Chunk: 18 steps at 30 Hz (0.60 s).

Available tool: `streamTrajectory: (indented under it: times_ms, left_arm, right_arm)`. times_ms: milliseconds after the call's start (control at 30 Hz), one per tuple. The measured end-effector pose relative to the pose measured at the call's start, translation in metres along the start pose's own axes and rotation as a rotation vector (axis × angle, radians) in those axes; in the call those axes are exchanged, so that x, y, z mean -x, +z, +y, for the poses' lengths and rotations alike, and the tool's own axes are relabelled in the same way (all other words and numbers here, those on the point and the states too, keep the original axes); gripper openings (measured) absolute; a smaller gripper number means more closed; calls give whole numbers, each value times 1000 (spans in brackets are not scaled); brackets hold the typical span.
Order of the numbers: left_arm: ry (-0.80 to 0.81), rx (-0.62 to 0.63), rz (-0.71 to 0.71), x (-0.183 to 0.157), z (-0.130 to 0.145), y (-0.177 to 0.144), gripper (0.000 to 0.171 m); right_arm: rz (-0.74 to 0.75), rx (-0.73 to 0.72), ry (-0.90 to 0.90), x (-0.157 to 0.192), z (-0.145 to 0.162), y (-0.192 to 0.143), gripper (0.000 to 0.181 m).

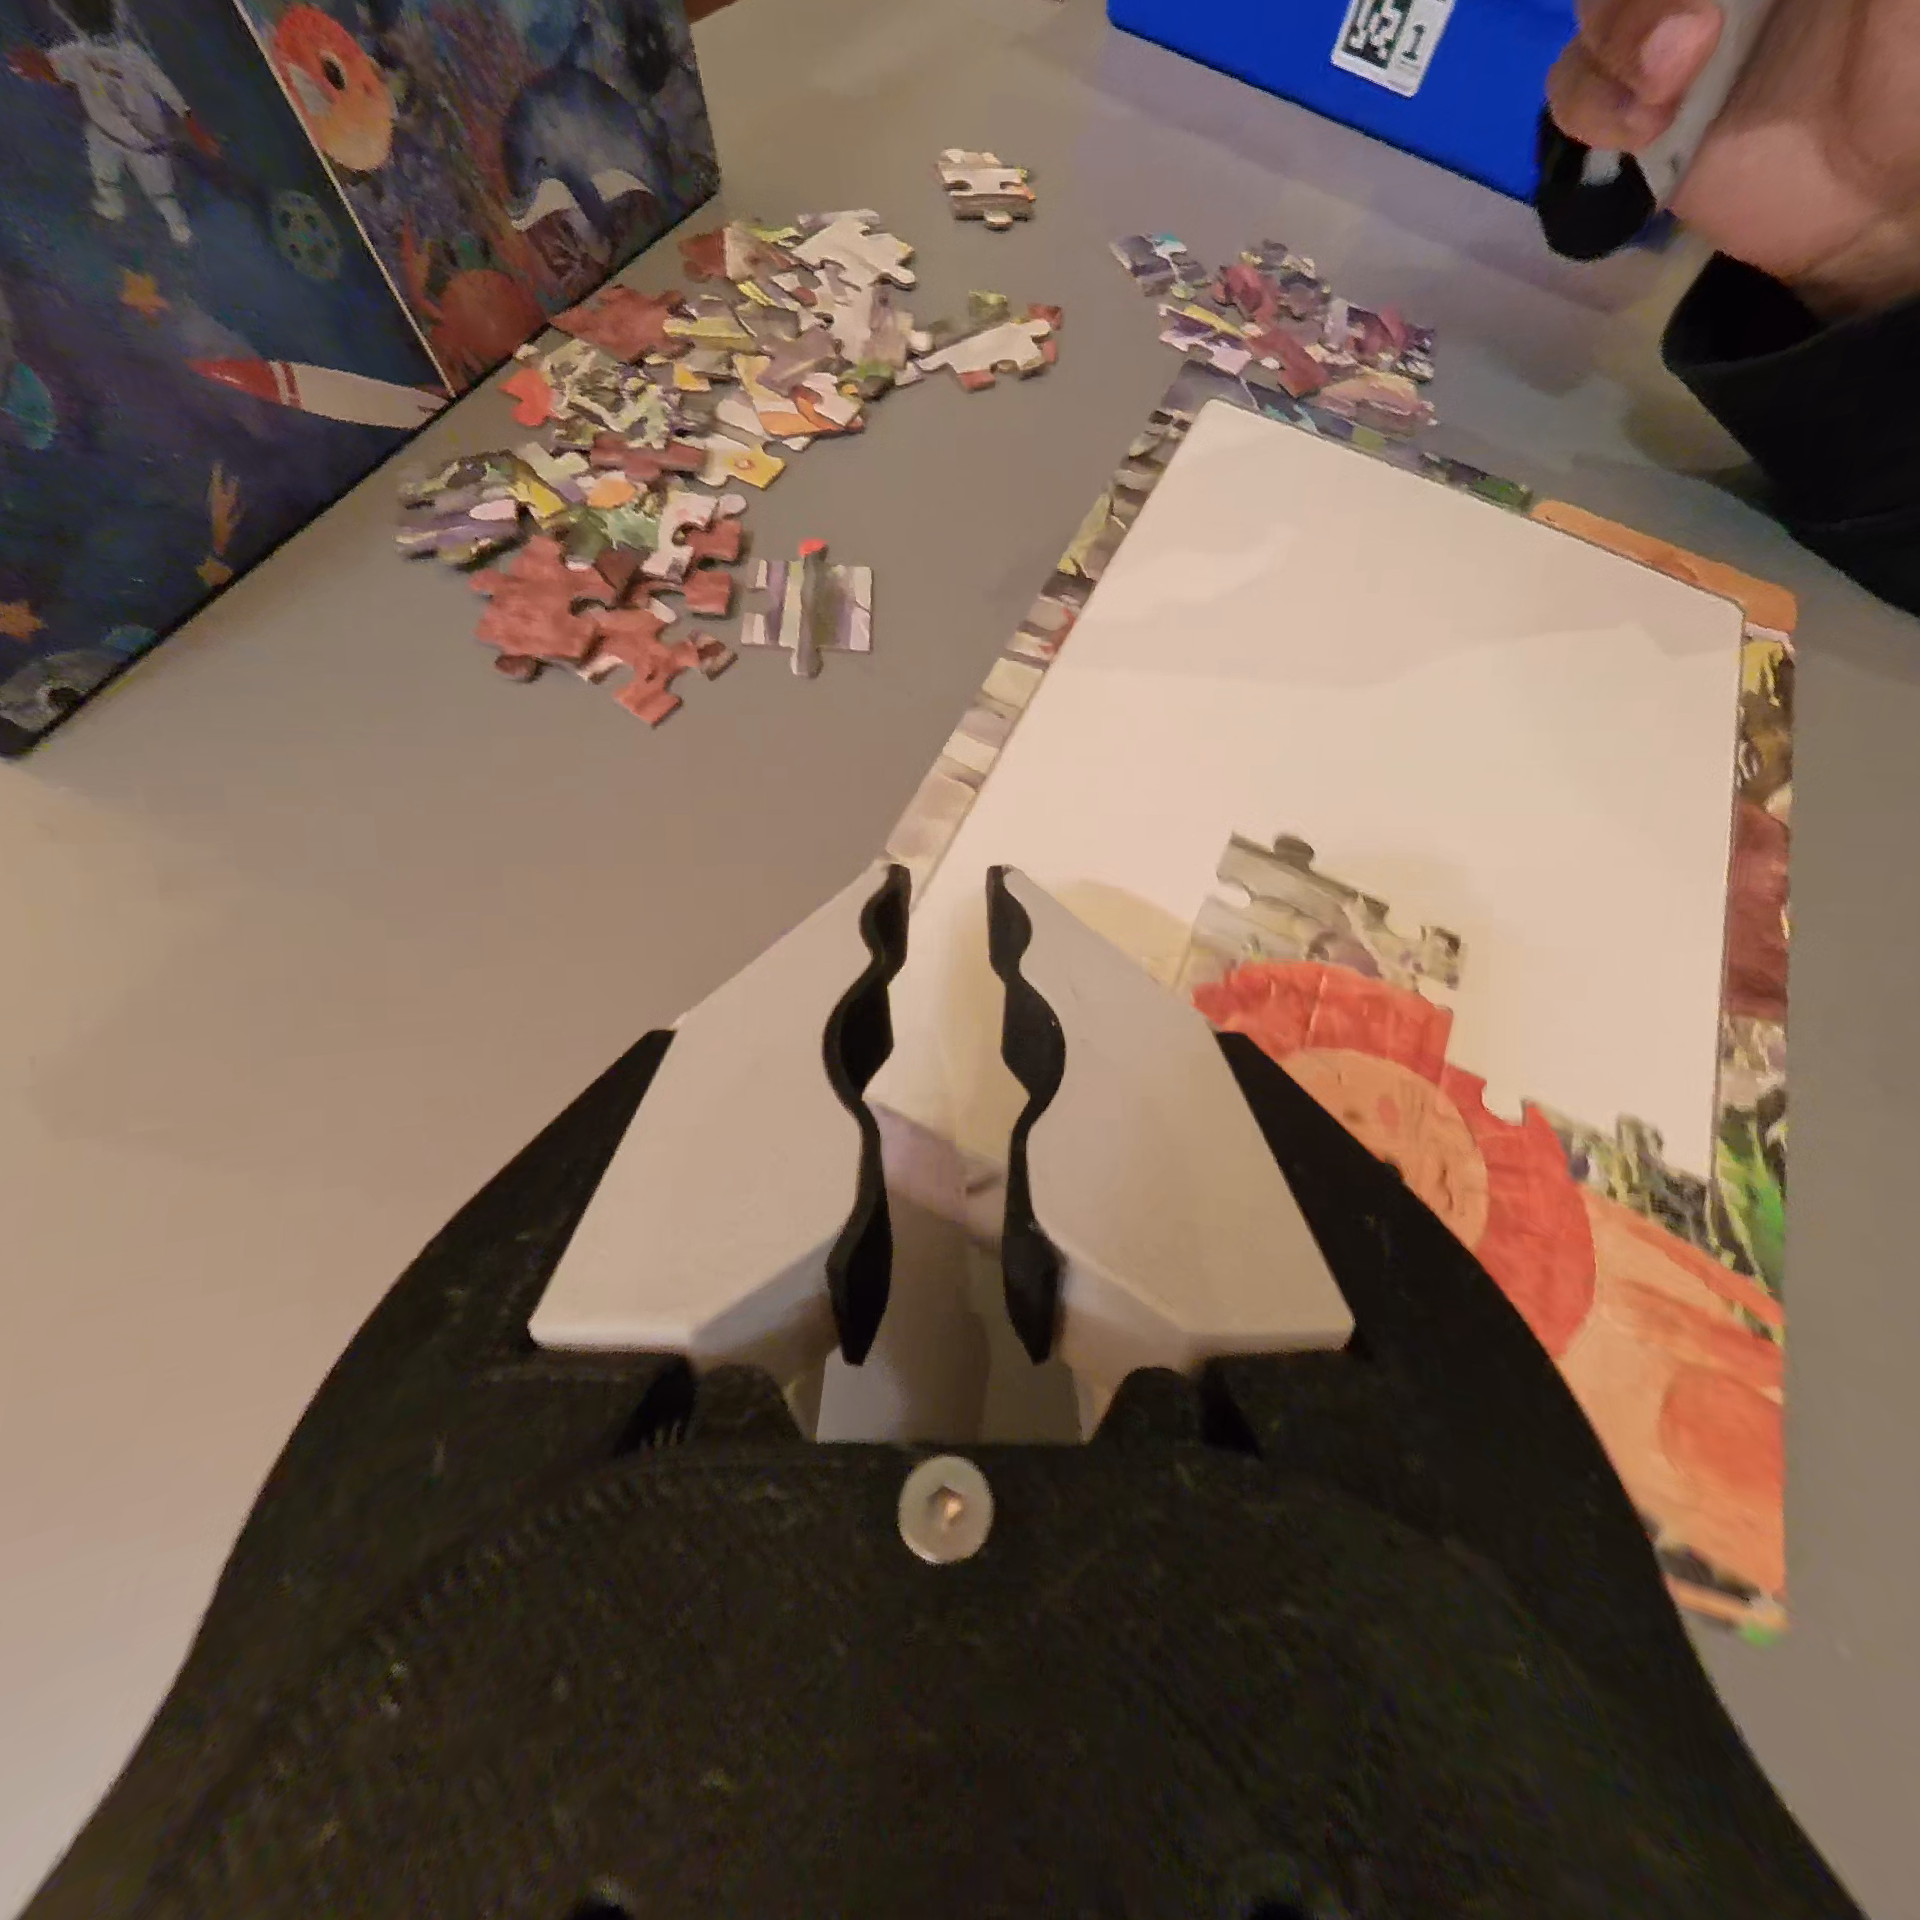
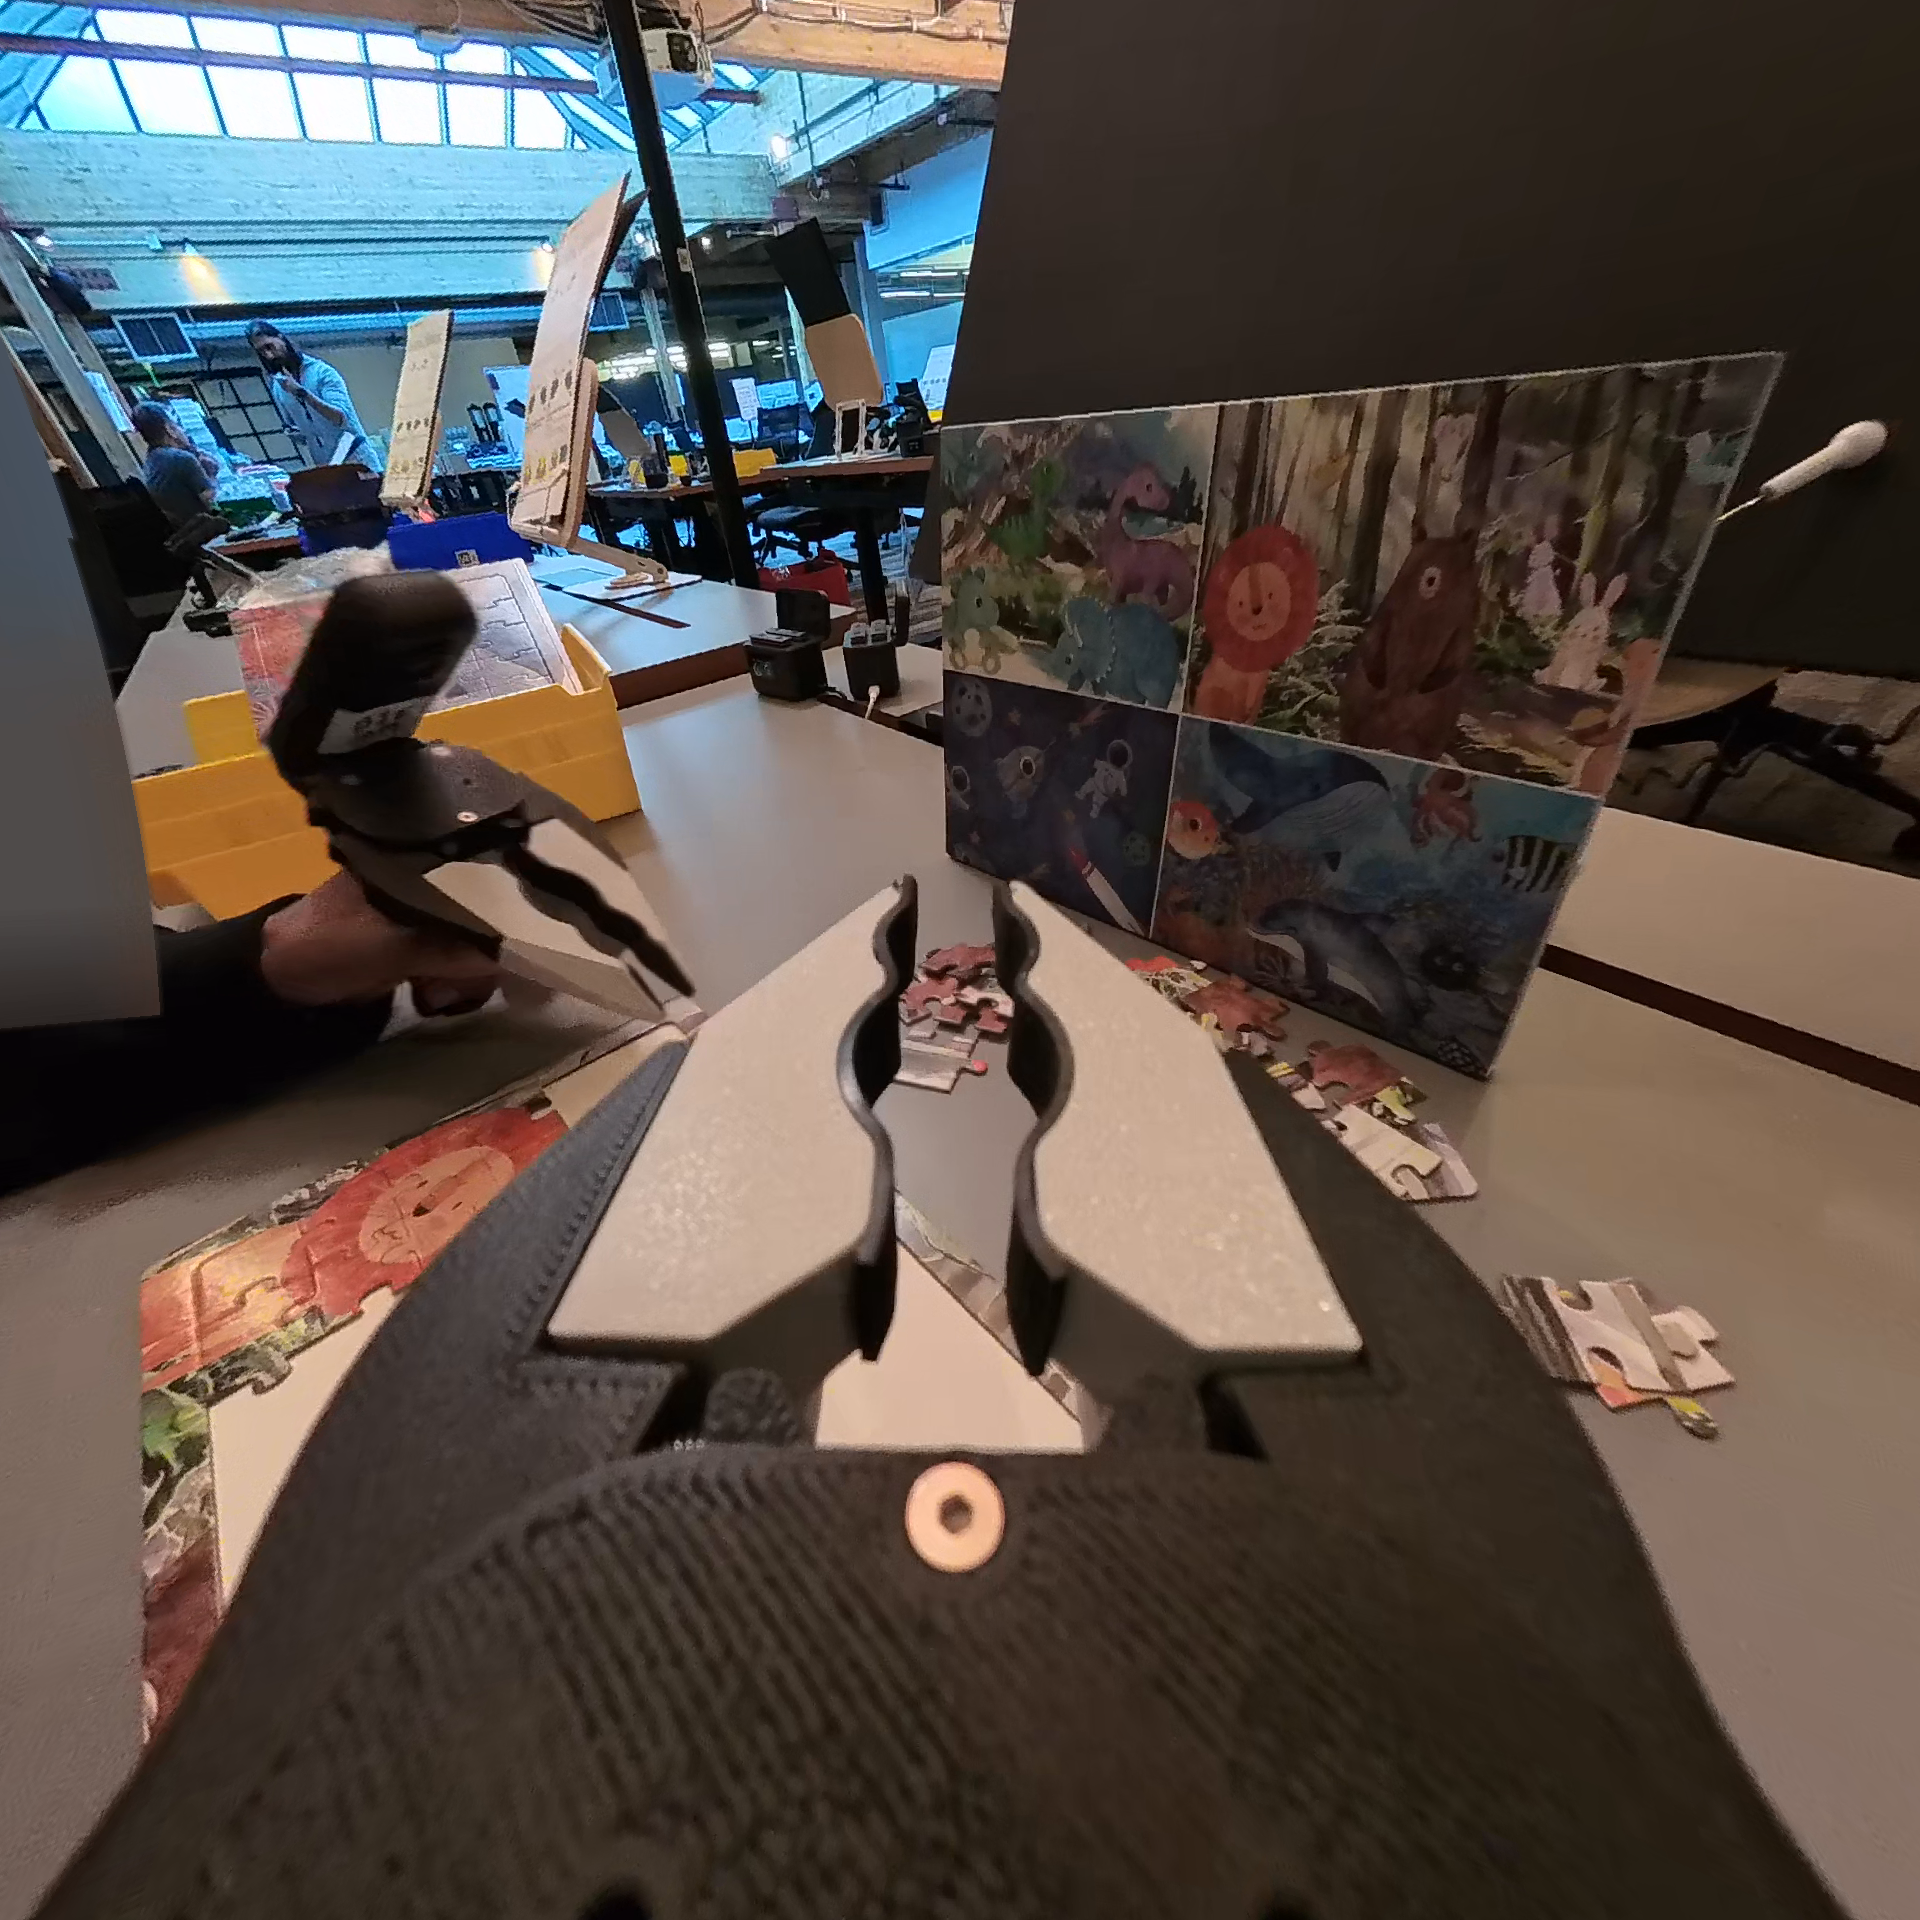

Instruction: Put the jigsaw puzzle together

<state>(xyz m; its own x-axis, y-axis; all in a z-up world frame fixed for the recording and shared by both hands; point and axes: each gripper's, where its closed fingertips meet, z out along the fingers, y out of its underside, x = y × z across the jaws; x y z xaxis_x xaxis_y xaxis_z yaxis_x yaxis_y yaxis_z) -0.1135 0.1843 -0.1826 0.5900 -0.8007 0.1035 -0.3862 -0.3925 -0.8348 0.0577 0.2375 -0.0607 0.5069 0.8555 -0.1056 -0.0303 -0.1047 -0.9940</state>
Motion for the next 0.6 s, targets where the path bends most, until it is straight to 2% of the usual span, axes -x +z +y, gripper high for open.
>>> streamTrajectory:
  times_ms: [100, 233, 400, 600]
  left_arm:
    - [-28, 28, -16, 9, -14, 19, 16]
    - [-34, 92, -74, 34, -18, 40, 20]
    - [-119, 91, 7, 40, -31, 62, 24]
    - [-79, 196, -1, 38, -20, 76, 21]
  right_arm:
    - [-5, -2, 6, 1, 0, 0, 13]
    - [-11, -8, 0, 3, -3, -1, 13]
    - [-15, -23, -10, 6, -8, -3, 13]
    - [-17, -31, -2, 5, -10, -5, 13]
